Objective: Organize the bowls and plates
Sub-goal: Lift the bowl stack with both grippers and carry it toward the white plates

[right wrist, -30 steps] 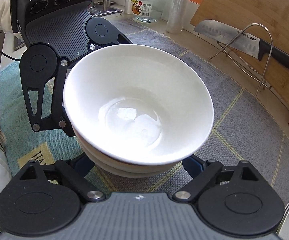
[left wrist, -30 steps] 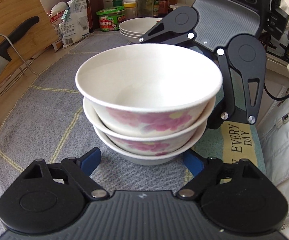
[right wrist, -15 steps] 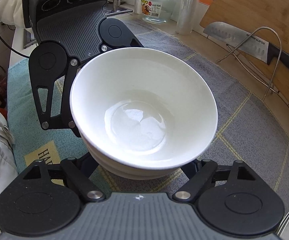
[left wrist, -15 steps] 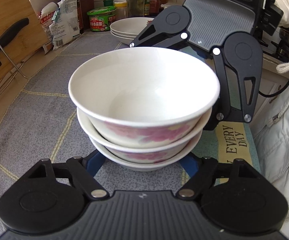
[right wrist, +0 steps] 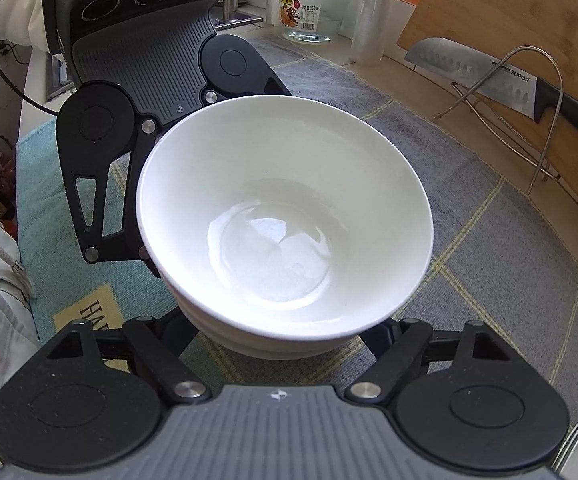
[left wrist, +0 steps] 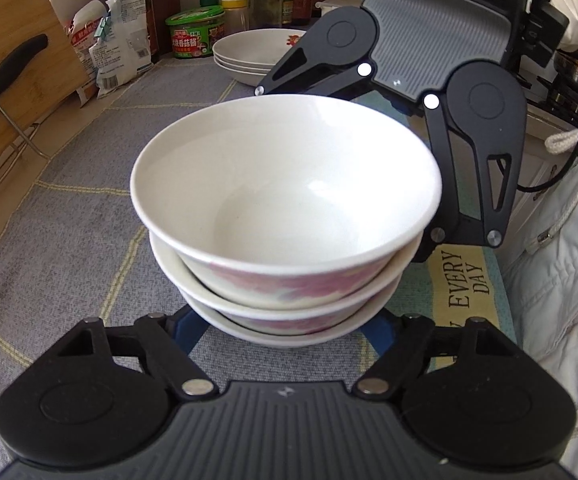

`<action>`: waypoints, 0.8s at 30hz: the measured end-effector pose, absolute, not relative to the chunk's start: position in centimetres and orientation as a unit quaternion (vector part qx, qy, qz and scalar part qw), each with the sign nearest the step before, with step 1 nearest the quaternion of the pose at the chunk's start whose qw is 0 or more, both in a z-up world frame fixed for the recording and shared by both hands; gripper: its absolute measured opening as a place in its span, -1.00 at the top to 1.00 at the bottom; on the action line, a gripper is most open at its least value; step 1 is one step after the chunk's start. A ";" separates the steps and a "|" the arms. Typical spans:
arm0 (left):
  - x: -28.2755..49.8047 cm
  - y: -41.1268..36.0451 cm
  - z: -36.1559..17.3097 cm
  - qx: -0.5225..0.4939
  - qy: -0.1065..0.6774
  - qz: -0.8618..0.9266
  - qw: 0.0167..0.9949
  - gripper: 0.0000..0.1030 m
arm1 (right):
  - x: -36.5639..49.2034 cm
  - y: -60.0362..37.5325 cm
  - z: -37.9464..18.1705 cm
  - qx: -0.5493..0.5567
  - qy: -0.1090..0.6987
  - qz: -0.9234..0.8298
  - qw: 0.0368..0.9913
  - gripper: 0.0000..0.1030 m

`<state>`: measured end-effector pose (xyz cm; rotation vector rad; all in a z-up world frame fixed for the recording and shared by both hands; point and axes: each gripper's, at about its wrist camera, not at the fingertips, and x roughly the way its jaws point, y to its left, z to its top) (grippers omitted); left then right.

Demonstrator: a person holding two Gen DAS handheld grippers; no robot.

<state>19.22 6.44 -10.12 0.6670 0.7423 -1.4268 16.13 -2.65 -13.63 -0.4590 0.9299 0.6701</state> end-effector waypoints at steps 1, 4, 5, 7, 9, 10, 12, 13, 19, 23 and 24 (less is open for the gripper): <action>19.2 6.4 -10.1 0.292 0.328 -0.626 0.645 -0.54 | 16.1 -2.7 -13.6 -0.214 0.437 0.316 0.814 -0.69; 19.0 6.3 -10.0 0.291 0.332 -0.623 0.646 -0.55 | 15.9 -2.9 -13.4 -0.214 0.438 0.321 0.812 -0.69; 18.9 6.2 -10.0 0.291 0.332 -0.622 0.647 -0.55 | 15.9 -2.9 -13.3 -0.215 0.438 0.322 0.811 -0.69; 18.8 6.0 -9.8 0.291 0.333 -0.619 0.649 -0.55 | 15.8 -3.2 -13.1 -0.218 0.437 0.325 0.810 -0.69; 18.7 5.6 -9.5 0.289 0.333 -0.616 0.653 -0.55 | 15.6 -3.7 -12.7 -0.218 0.436 0.327 0.809 -0.69; 18.6 5.4 -9.4 0.289 0.333 -0.615 0.654 -0.55 | 15.5 -3.9 -12.5 -0.219 0.435 0.329 0.809 -0.69; 18.6 5.0 -9.2 0.288 0.333 -0.612 0.657 -0.54 | 15.3 -4.5 -12.1 -0.222 0.433 0.331 0.808 -0.69; 18.6 4.8 -9.1 0.288 0.333 -0.611 0.658 -0.55 | 15.2 -4.8 -11.9 -0.224 0.432 0.333 0.808 -0.69; 18.9 3.0 -8.7 0.285 0.333 -0.604 0.666 -0.54 | 14.3 -7.5 -10.7 -0.234 0.425 0.339 0.806 -0.69; 18.8 0.9 -8.4 0.282 0.334 -0.599 0.672 -0.54 | 13.7 -9.6 -9.9 -0.242 0.421 0.343 0.804 -0.69; 18.7 0.3 -8.3 0.281 0.334 -0.598 0.673 -0.54 | 13.6 -10.3 -9.7 -0.243 0.421 0.344 0.803 -0.69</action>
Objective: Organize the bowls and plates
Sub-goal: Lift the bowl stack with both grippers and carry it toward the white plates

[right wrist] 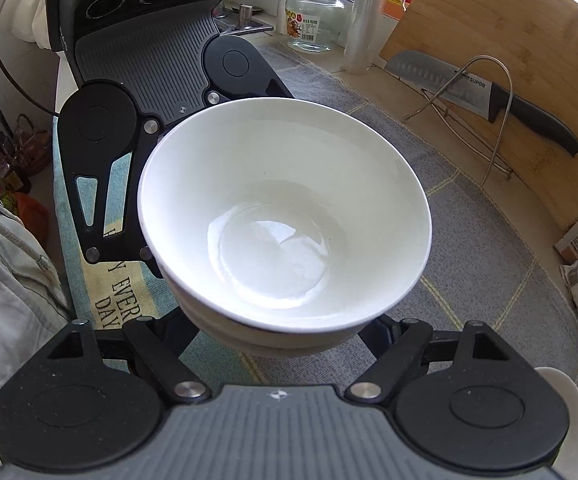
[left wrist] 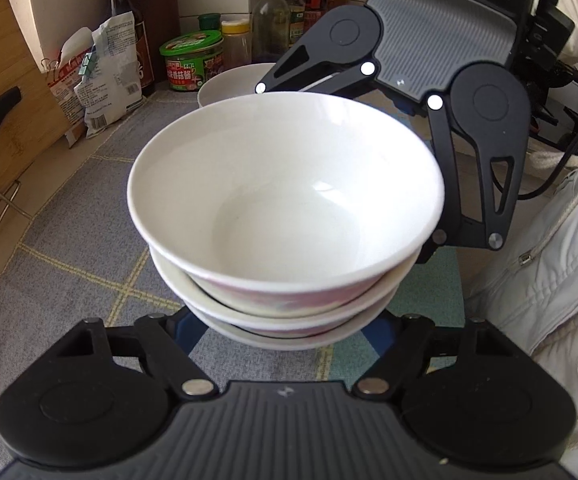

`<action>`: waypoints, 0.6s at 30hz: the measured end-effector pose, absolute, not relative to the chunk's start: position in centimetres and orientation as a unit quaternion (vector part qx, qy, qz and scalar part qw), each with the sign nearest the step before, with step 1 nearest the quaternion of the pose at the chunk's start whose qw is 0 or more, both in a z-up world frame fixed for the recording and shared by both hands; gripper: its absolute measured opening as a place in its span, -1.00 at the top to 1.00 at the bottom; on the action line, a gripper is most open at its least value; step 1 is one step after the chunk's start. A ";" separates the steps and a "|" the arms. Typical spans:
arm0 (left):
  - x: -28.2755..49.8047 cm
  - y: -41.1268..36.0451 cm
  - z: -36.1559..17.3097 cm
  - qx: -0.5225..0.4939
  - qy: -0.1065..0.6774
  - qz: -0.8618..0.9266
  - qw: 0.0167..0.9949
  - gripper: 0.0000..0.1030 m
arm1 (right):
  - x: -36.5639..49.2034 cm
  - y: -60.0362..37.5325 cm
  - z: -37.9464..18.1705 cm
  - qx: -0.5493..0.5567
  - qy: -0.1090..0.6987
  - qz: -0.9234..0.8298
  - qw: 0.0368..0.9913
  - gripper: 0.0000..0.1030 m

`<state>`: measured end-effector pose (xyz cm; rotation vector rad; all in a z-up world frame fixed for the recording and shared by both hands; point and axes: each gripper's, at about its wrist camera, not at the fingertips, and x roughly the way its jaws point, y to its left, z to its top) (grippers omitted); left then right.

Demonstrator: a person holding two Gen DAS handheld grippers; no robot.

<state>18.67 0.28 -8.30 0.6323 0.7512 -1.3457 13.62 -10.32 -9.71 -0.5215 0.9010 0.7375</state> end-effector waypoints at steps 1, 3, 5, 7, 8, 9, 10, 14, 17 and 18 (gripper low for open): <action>18.5 -0.4 -8.2 0.280 0.334 -0.597 0.674 -0.54 | 13.5 -11.0 -9.6 -0.244 0.420 0.346 0.803 -0.69; 18.1 -1.8 -7.9 0.278 0.334 -0.595 0.676 -0.54 | 13.1 -12.4 -9.2 -0.245 0.418 0.348 0.802 -0.69; 17.7 -3.1 -7.6 0.277 0.334 -0.594 0.677 -0.54 | 13.0 -13.6 -8.9 -0.245 0.417 0.351 0.802 -0.69; 17.3 -4.6 -7.4 0.277 0.335 -0.593 0.678 -0.54 | 12.7 -15.1 -8.6 -0.245 0.415 0.353 0.801 -0.69; 17.1 -5.3 -7.4 0.277 0.335 -0.593 0.678 -0.54 | 12.6 -15.7 -8.5 -0.246 0.415 0.354 0.802 -0.69; 17.0 -6.0 -7.3 0.278 0.335 -0.592 0.678 -0.54 | 12.5 -16.5 -8.4 -0.247 0.413 0.354 0.802 -0.69; 17.0 -6.7 -7.2 0.279 0.334 -0.593 0.678 -0.54 | 12.4 -17.1 -8.3 -0.247 0.413 0.354 0.802 -0.69; 16.8 -9.5 -6.7 0.283 0.331 -0.595 0.675 -0.54 | 12.2 -19.6 -7.7 -0.245 0.409 0.350 0.806 -0.69; 16.8 -11.3 -6.2 0.287 0.326 -0.598 0.674 -0.54 | 12.0 -21.4 -7.2 -0.246 0.405 0.345 0.810 -0.69; 16.9 -11.9 -6.1 0.288 0.324 -0.599 0.673 -0.54 | 12.0 -22.0 -7.0 -0.246 0.404 0.343 0.812 -0.69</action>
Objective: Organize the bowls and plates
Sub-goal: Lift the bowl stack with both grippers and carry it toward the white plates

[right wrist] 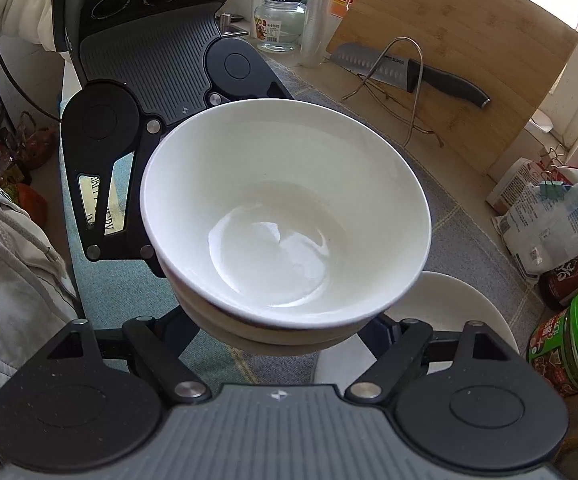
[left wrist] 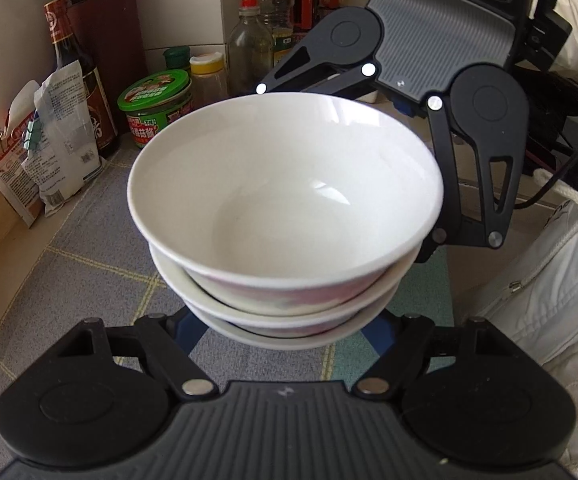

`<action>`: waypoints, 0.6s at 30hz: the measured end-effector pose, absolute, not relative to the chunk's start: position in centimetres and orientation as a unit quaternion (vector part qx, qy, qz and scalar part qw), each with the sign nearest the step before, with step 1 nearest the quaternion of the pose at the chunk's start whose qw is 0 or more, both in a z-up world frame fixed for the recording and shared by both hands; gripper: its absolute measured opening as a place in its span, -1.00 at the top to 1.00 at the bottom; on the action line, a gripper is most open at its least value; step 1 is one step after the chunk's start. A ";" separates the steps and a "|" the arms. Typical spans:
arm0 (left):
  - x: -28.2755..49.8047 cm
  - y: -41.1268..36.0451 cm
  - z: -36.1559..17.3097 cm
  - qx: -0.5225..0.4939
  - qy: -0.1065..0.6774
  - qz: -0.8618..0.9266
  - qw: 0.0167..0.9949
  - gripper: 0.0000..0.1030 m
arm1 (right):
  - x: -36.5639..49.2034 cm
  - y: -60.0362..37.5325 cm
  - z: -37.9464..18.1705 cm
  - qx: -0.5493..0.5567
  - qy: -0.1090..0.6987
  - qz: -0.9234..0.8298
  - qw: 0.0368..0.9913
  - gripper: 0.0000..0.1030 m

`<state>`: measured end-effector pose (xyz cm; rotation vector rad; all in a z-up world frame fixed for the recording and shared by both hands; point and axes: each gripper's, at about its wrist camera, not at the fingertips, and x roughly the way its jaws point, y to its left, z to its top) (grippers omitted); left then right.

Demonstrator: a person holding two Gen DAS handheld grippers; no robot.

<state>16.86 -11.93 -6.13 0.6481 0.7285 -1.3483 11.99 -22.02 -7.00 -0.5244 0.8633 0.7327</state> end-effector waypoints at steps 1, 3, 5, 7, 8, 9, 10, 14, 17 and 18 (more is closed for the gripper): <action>16.9 -12.5 -6.0 0.289 0.322 -0.600 0.673 -0.54 | 11.9 -22.6 -6.9 -0.246 0.403 0.341 0.813 -0.69; 17.0 -13.7 -5.9 0.293 0.317 -0.603 0.671 -0.54 | 12.0 -23.6 -6.6 -0.246 0.402 0.335 0.816 -0.69; 17.0 -14.8 -5.9 0.297 0.313 -0.605 0.669 -0.54 | 11.8 -24.7 -6.5 -0.247 0.401 0.329 0.818 -0.69; 17.2 -15.9 -5.9 0.300 0.308 -0.608 0.667 -0.54 | 11.8 -25.7 -6.4 -0.248 0.402 0.322 0.821 -0.69; 17.3 -16.4 -6.0 0.302 0.306 -0.610 0.666 -0.54 | 11.8 -26.1 -6.4 -0.248 0.402 0.319 0.822 -0.69; 17.4 -16.9 -6.0 0.304 0.304 -0.611 0.665 -0.54 | 11.8 -26.7 -6.5 -0.248 0.402 0.316 0.823 -0.69; 17.6 -17.4 -6.1 0.306 0.302 -0.611 0.665 -0.54 | 11.9 -27.1 -6.6 -0.247 0.403 0.313 0.824 -0.69; 18.0 -18.8 -6.4 0.312 0.296 -0.614 0.663 -0.54 | 13.0 -28.5 -7.1 -0.244 0.408 0.304 0.825 -0.69; 18.4 -19.7 -6.8 0.315 0.294 -0.614 0.661 -0.54 | 13.5 -29.3 -7.4 -0.245 0.411 0.300 0.826 -0.69; 18.5 -19.9 -6.9 0.314 0.295 -0.615 0.660 -0.54 | 13.7 -29.6 -7.5 -0.244 0.413 0.299 0.825 -0.69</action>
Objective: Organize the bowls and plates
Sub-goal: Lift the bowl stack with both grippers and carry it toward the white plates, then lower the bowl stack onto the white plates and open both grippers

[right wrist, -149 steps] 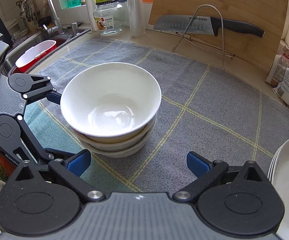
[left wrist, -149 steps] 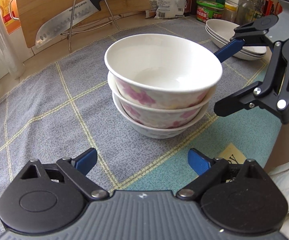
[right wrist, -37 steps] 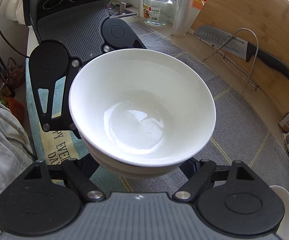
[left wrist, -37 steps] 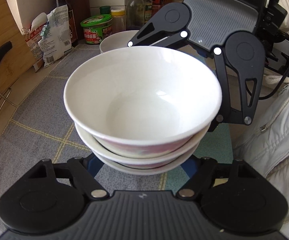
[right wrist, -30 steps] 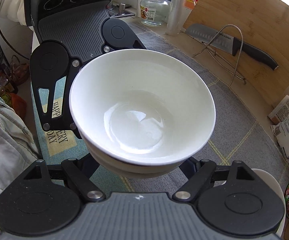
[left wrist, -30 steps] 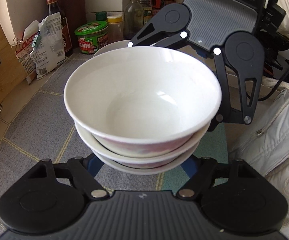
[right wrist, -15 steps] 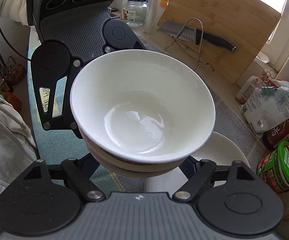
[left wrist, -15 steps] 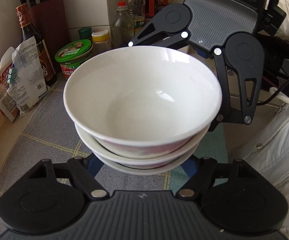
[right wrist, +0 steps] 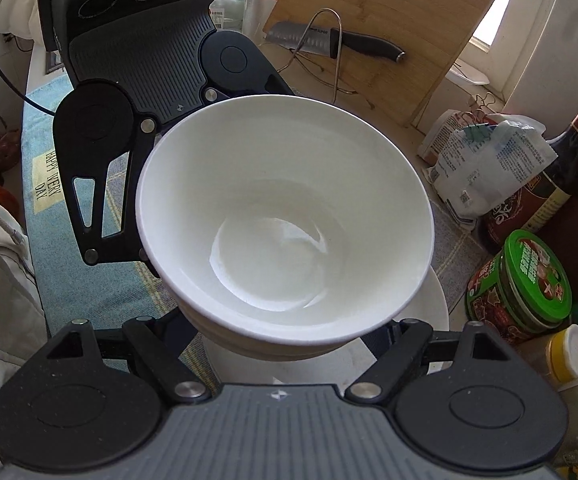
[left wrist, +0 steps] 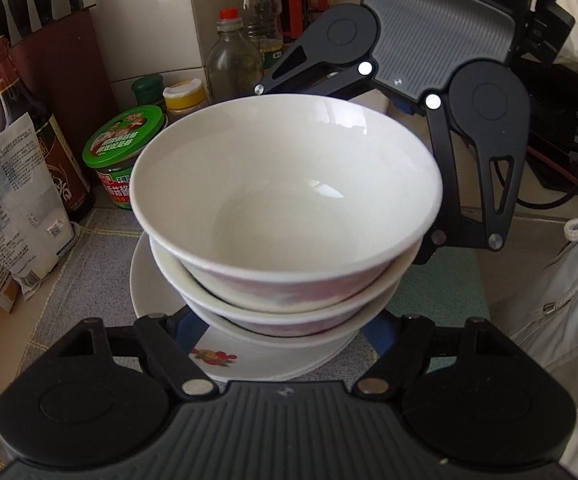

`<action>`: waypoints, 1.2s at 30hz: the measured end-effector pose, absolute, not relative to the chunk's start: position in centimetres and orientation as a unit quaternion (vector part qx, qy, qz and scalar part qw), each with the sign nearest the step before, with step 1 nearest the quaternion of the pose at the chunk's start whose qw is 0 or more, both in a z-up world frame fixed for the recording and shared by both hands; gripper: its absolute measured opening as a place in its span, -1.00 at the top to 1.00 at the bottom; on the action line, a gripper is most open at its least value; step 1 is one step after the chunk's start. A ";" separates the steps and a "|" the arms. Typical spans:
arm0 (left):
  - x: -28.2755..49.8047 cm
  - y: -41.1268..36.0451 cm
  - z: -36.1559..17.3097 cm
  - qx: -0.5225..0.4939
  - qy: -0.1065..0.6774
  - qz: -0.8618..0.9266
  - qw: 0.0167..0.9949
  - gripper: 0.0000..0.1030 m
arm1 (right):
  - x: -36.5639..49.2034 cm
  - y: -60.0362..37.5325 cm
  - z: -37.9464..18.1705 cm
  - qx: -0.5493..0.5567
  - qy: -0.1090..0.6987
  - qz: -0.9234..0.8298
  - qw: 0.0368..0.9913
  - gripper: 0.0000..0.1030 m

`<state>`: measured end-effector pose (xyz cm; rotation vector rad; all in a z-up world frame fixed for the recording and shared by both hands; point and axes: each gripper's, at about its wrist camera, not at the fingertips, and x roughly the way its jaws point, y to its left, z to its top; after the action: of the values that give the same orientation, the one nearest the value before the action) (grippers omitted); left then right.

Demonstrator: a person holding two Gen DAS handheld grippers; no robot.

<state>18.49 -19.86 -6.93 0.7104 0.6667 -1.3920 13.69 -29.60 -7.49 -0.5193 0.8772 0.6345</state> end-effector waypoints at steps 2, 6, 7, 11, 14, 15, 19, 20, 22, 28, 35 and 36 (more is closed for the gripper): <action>18.8 -20.3 -7.2 0.312 0.297 -0.617 0.659 -0.54 | 14.0 -30.0 -7.8 -0.244 0.416 0.297 0.824 -0.69; 19.4 -21.1 -7.9 0.313 0.300 -0.618 0.656 -0.54 | 14.5 -30.7 -8.3 -0.246 0.422 0.294 0.822 -0.69; 19.5 -21.2 -8.0 0.312 0.301 -0.618 0.656 -0.54 | 14.7 -30.8 -8.4 -0.245 0.423 0.293 0.821 -0.69; 20.1 -21.8 -8.5 0.312 0.301 -0.619 0.655 -0.54 | 14.9 -31.3 -8.6 -0.242 0.428 0.291 0.821 -0.70; 20.4 -22.2 -8.9 0.312 0.303 -0.620 0.653 -0.54 | 15.6 -31.6 -9.0 -0.241 0.432 0.289 0.820 -0.70; 20.4 -22.3 -9.0 0.313 0.303 -0.620 0.653 -0.54 | 15.8 -31.7 -9.1 -0.241 0.433 0.289 0.819 -0.70; 20.7 -22.5 -9.3 0.312 0.305 -0.621 0.651 -0.54 | 16.1 -31.8 -9.4 -0.241 0.436 0.288 0.818 -0.70; 20.8 -22.6 -9.4 0.311 0.306 -0.621 0.651 -0.54 | 16.1 -31.8 -9.4 -0.241 0.436 0.287 0.818 -0.70; 20.9 -22.8 -9.6 0.312 0.306 -0.621 0.650 -0.54 | 16.2 -31.9 -9.5 -0.241 0.438 0.286 0.817 -0.70; 21.3 -23.0 -9.8 0.310 0.310 -0.621 0.650 -0.54 | 16.4 -31.9 -9.8 -0.242 0.440 0.284 0.817 -0.70; 21.2 -22.9 -10.1 0.308 0.311 -0.620 0.652 -0.54 | 16.4 -32.0 -10.0 -0.242 0.442 0.283 0.816 -0.69; 21.2 -22.9 -10.0 0.308 0.311 -0.620 0.652 -0.54 | 16.4 -32.0 -9.9 -0.241 0.442 0.283 0.816 -0.70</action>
<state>21.25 -22.93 -10.05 0.6995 0.7059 -1.4068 16.41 -31.99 -9.94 -0.5146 0.9433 0.6027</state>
